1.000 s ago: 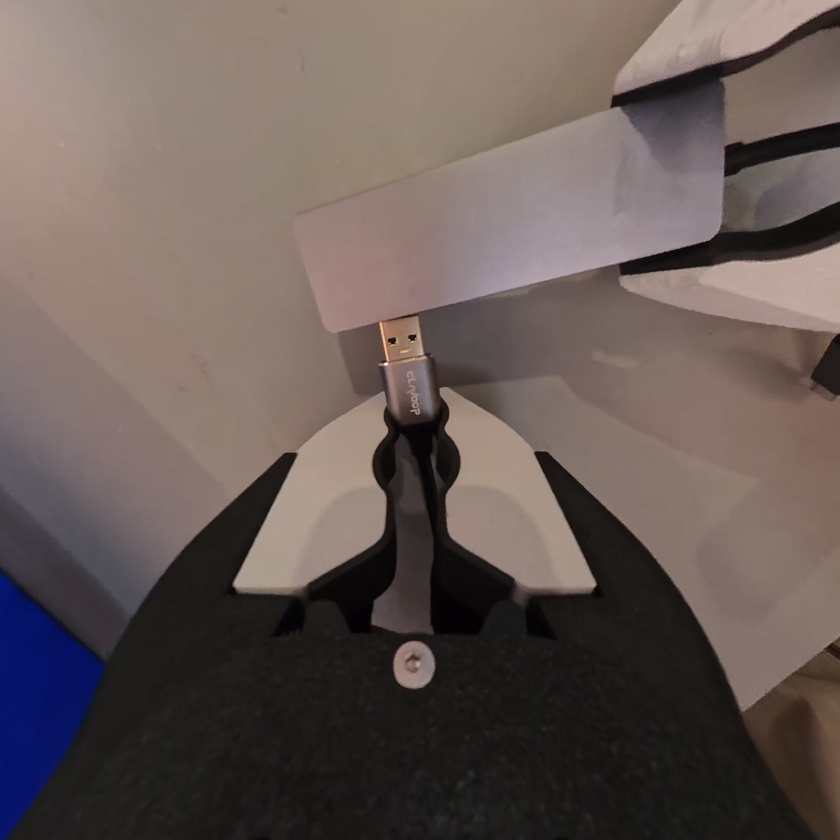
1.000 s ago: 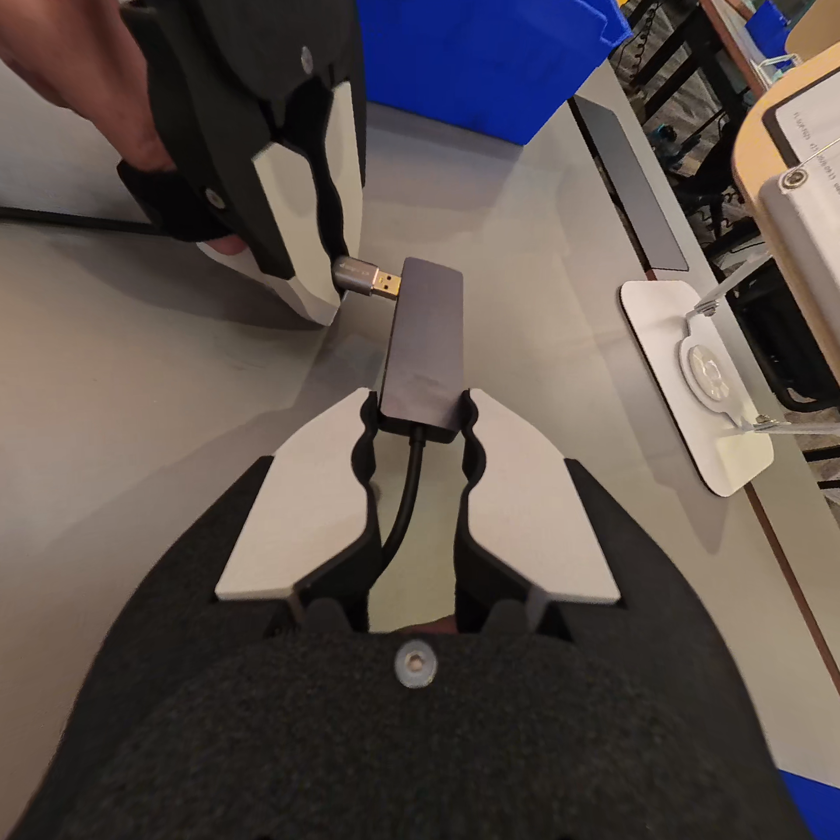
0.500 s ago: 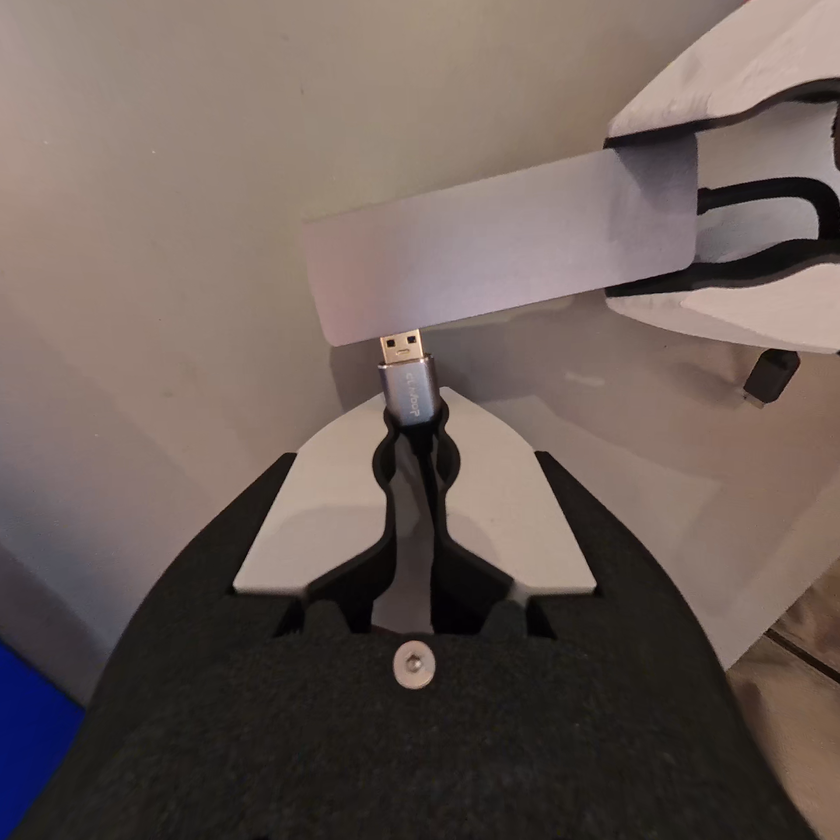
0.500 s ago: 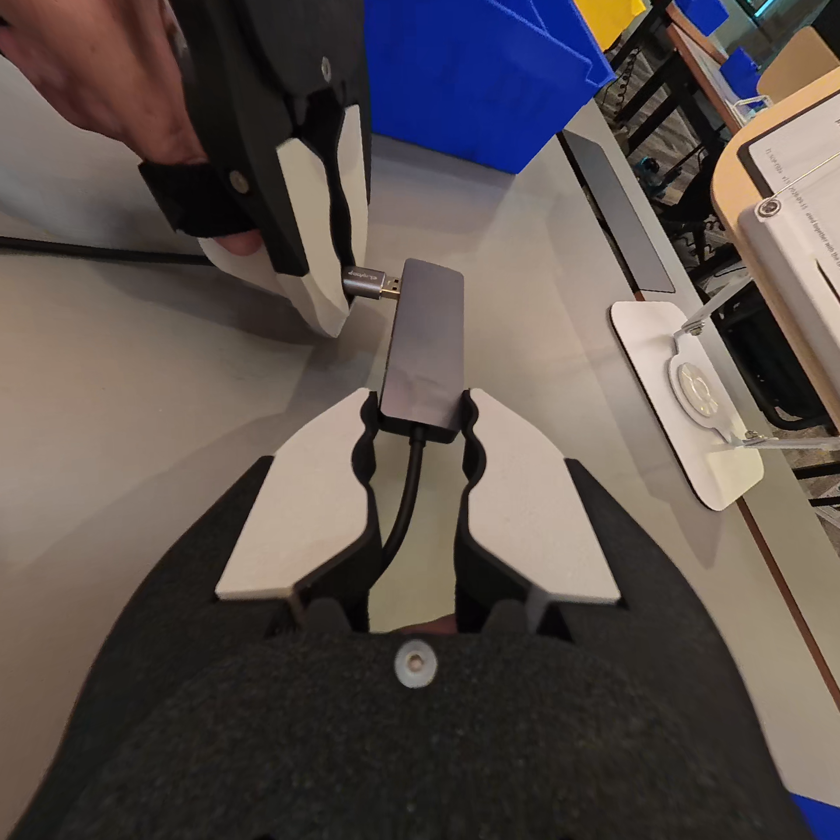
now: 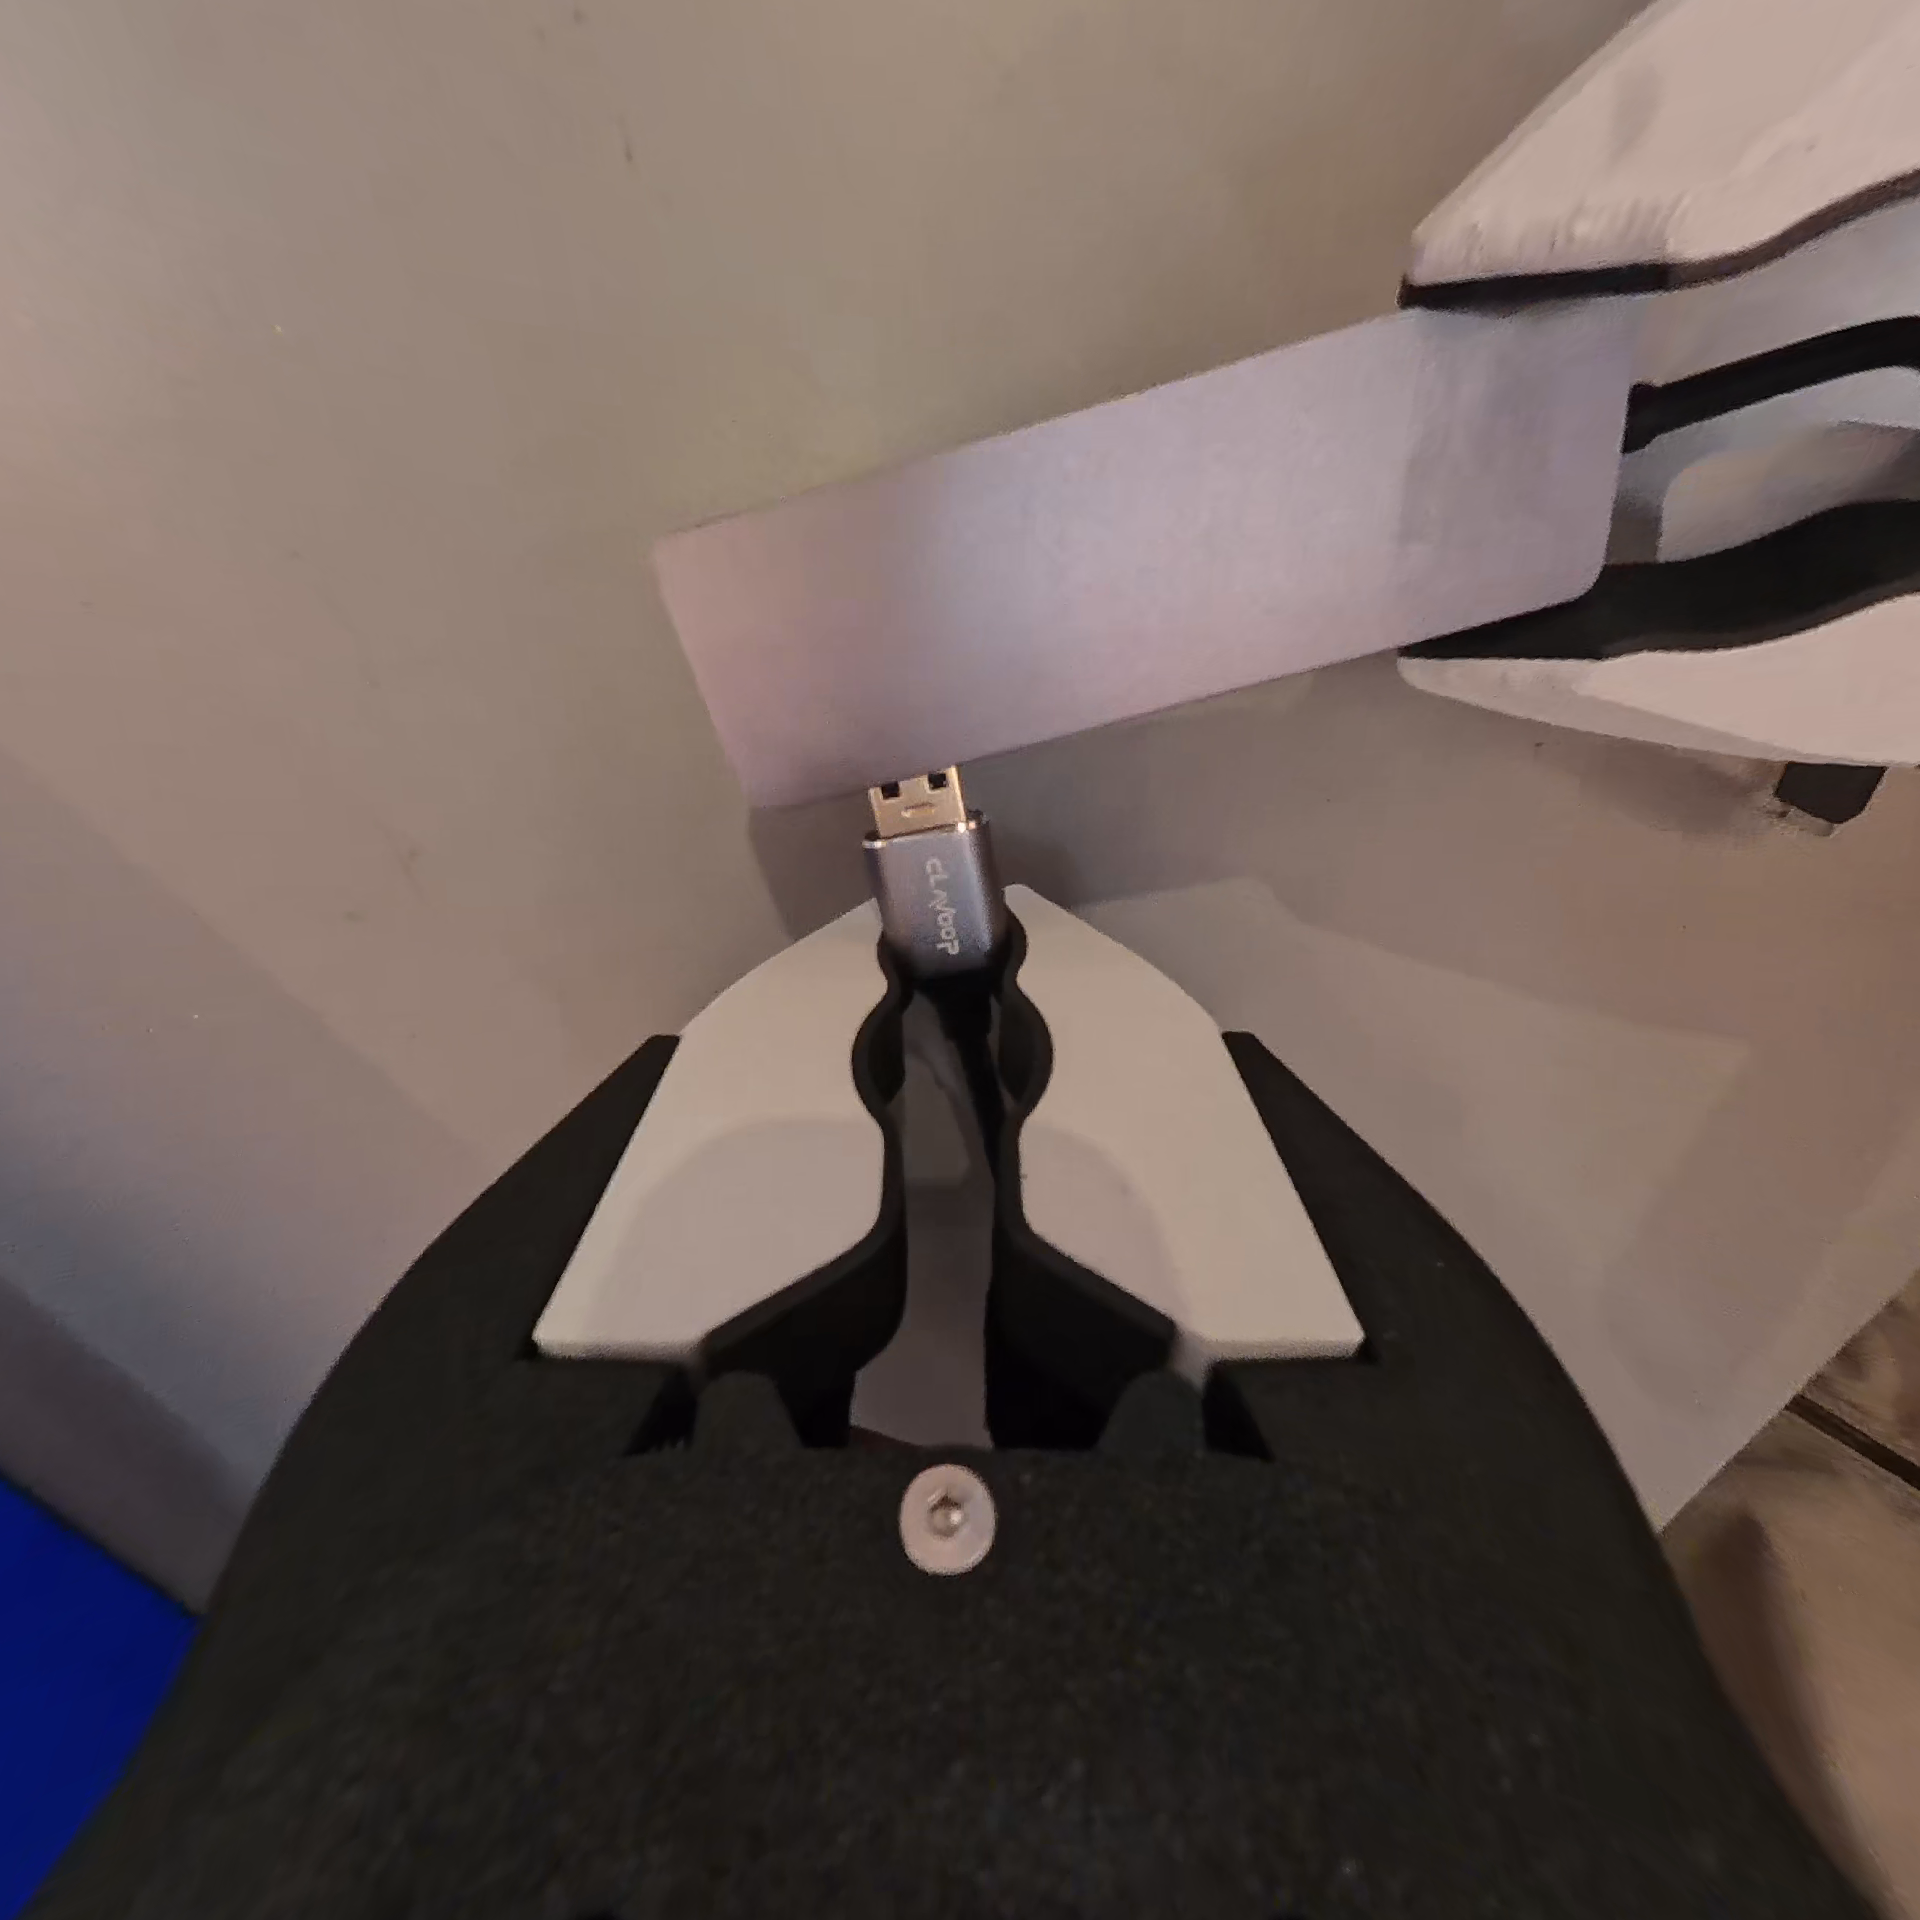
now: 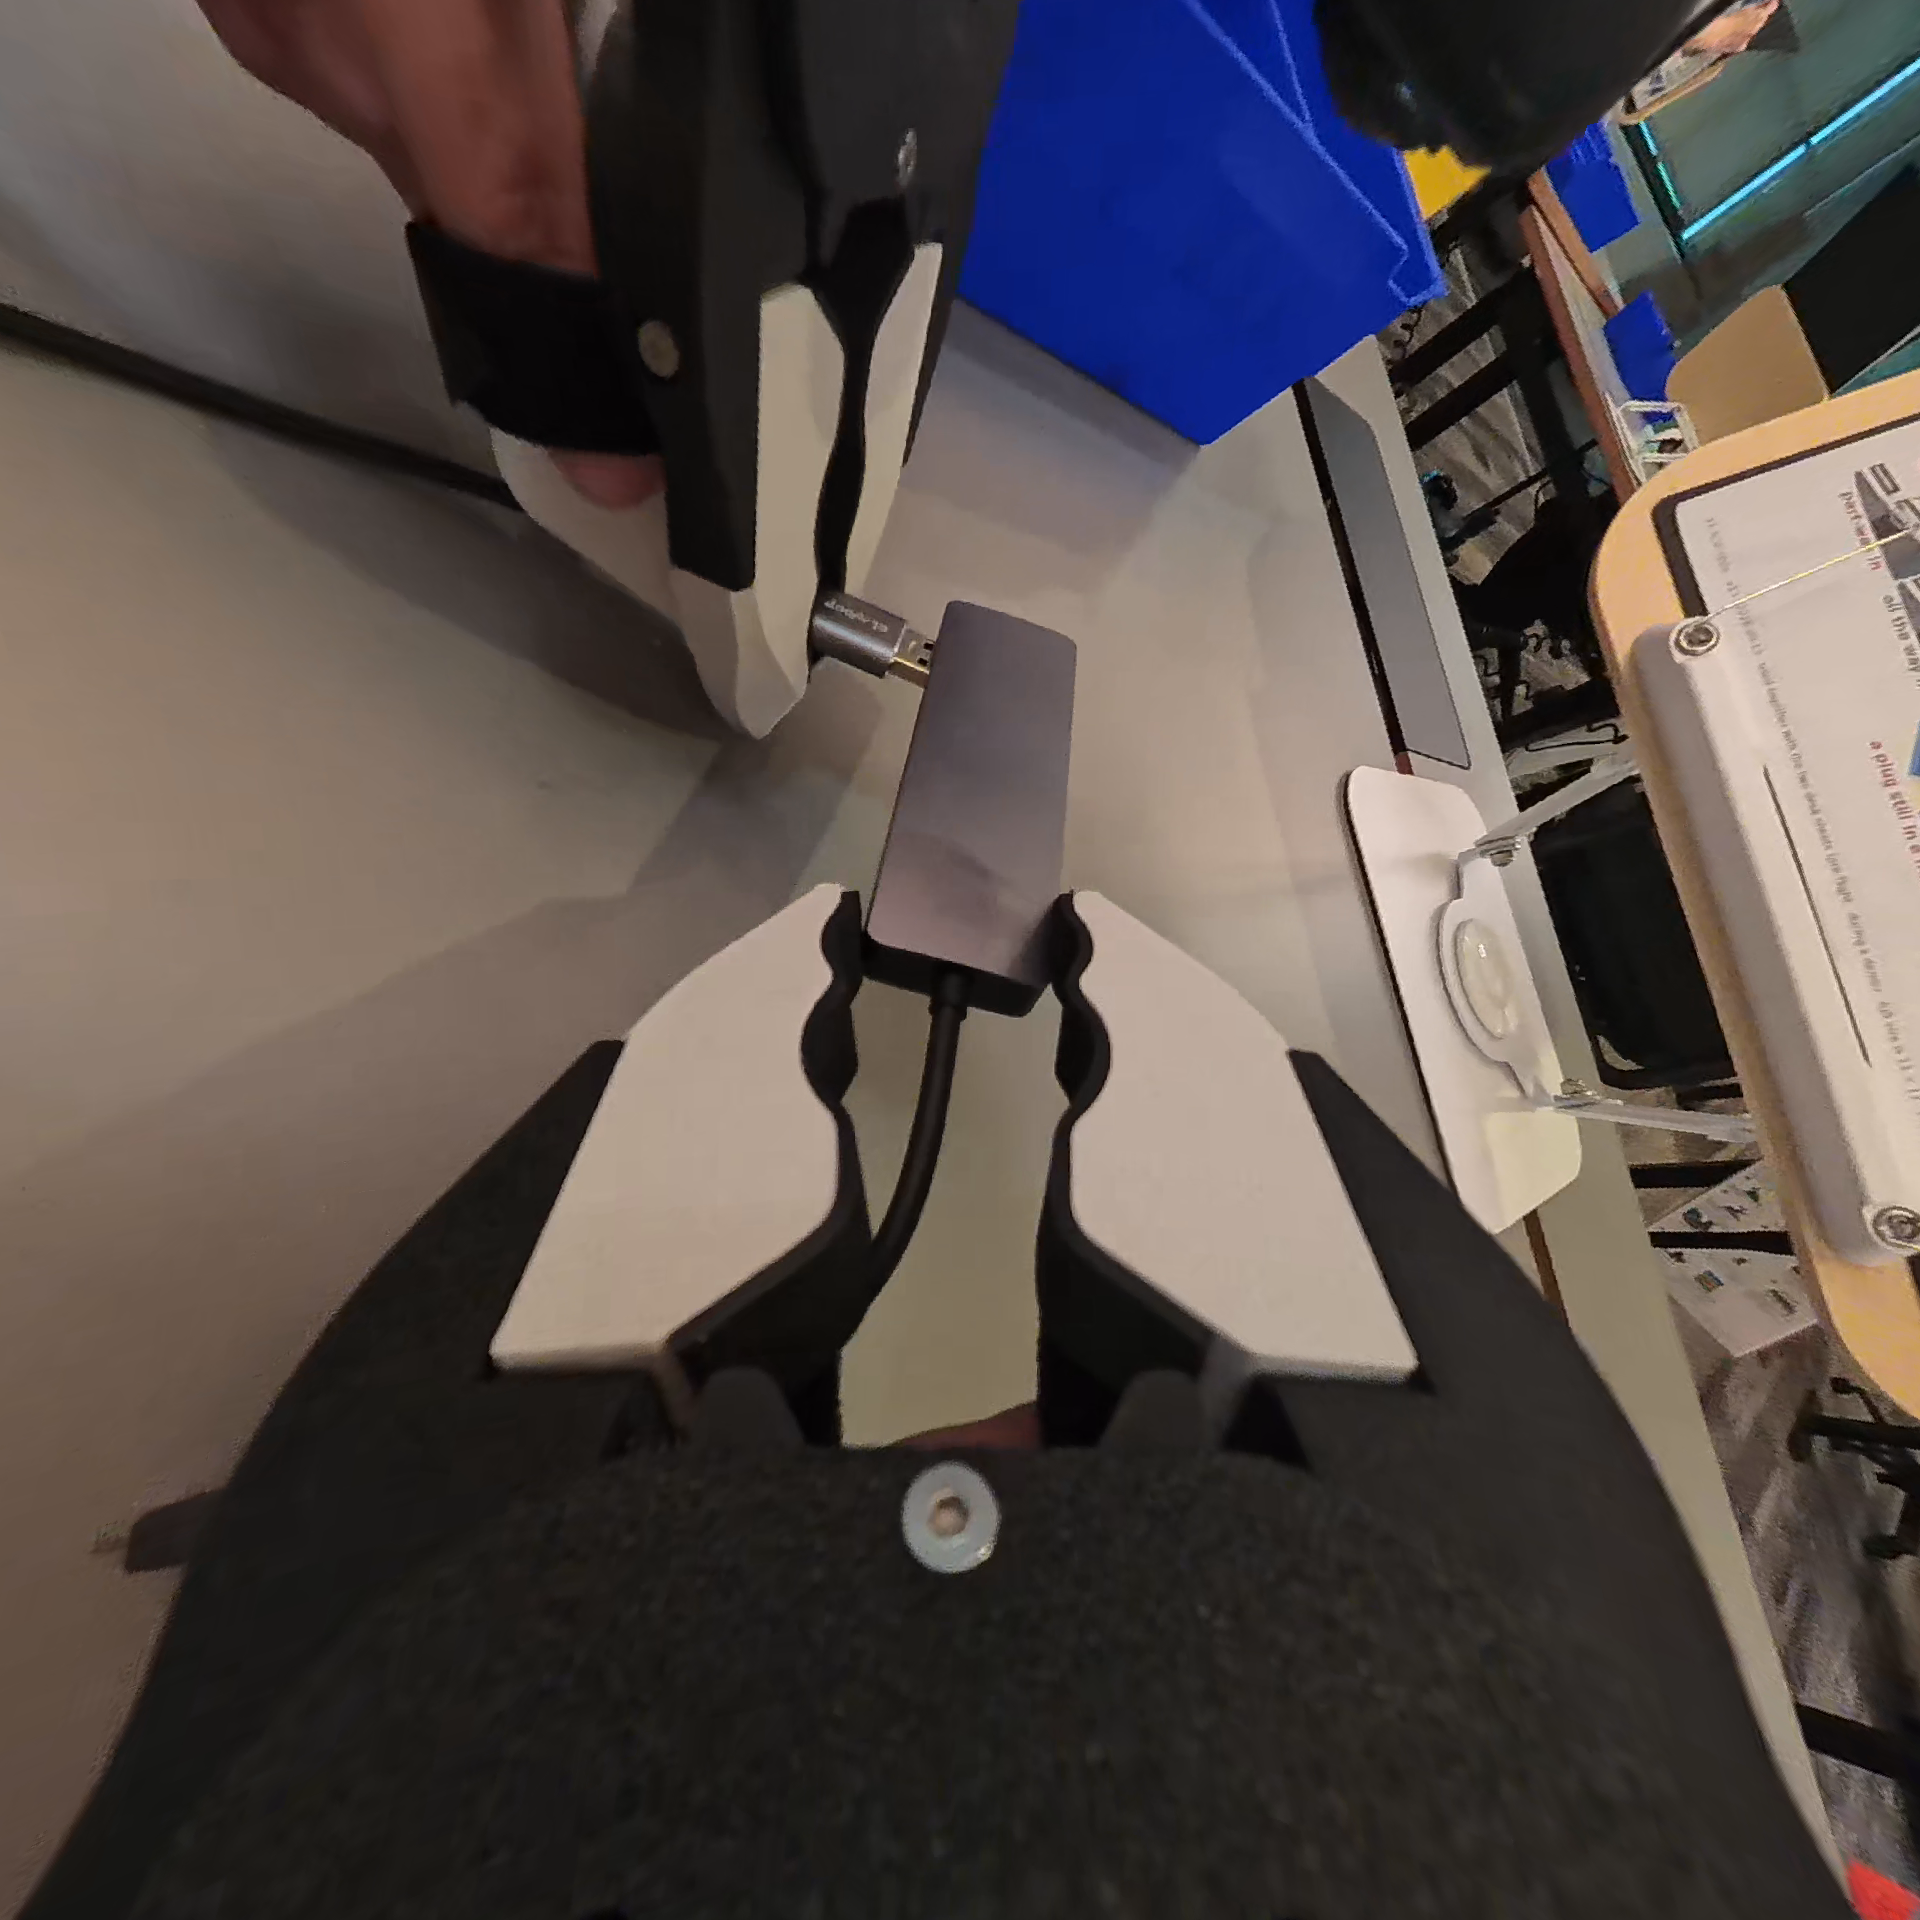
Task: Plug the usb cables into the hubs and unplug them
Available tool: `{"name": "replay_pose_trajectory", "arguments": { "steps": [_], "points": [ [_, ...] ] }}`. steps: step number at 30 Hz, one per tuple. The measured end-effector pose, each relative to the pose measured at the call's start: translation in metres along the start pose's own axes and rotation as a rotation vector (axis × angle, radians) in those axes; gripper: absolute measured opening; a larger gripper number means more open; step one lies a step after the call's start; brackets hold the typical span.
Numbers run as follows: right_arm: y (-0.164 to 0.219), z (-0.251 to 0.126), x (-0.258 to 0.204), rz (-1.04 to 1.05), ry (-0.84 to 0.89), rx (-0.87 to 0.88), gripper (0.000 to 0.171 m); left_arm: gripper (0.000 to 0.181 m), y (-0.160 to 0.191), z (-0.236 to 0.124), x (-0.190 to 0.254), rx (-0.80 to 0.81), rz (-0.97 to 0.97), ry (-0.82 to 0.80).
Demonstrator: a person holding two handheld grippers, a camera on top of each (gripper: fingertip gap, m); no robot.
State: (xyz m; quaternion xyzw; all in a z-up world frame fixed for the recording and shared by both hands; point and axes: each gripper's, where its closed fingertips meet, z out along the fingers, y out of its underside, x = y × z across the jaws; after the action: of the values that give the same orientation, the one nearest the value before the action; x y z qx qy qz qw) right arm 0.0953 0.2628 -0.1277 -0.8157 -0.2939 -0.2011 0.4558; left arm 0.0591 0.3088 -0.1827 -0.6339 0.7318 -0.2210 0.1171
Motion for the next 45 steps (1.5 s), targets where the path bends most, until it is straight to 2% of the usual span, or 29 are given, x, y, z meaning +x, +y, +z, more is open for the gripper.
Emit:
{"name": "replay_pose_trajectory", "arguments": {
  "steps": [24,31,35,41,45],
  "points": [
    [-0.003,0.0,-0.004,0.034,-0.066,0.024,0.035,0.012,-0.003,0.003,-0.005,-0.011,0.056,-0.06],
    [0.003,-0.001,0.003,0.124,-0.087,0.042,0.035,0.013,-0.015,-0.006,-0.004,0.061,0.063,-0.09],
    [0.002,0.002,0.011,0.163,-0.043,0.045,0.036,0.013,-0.025,-0.016,-0.011,0.103,0.059,-0.133],
    [0.001,0.004,0.008,0.204,-0.028,0.055,0.036,0.013,-0.021,-0.012,-0.012,0.118,0.049,-0.137],
    [0.004,0.007,0.006,0.254,-0.047,0.028,0.046,0.013,-0.021,-0.013,-0.011,0.135,0.05,-0.142]
  ]
}}
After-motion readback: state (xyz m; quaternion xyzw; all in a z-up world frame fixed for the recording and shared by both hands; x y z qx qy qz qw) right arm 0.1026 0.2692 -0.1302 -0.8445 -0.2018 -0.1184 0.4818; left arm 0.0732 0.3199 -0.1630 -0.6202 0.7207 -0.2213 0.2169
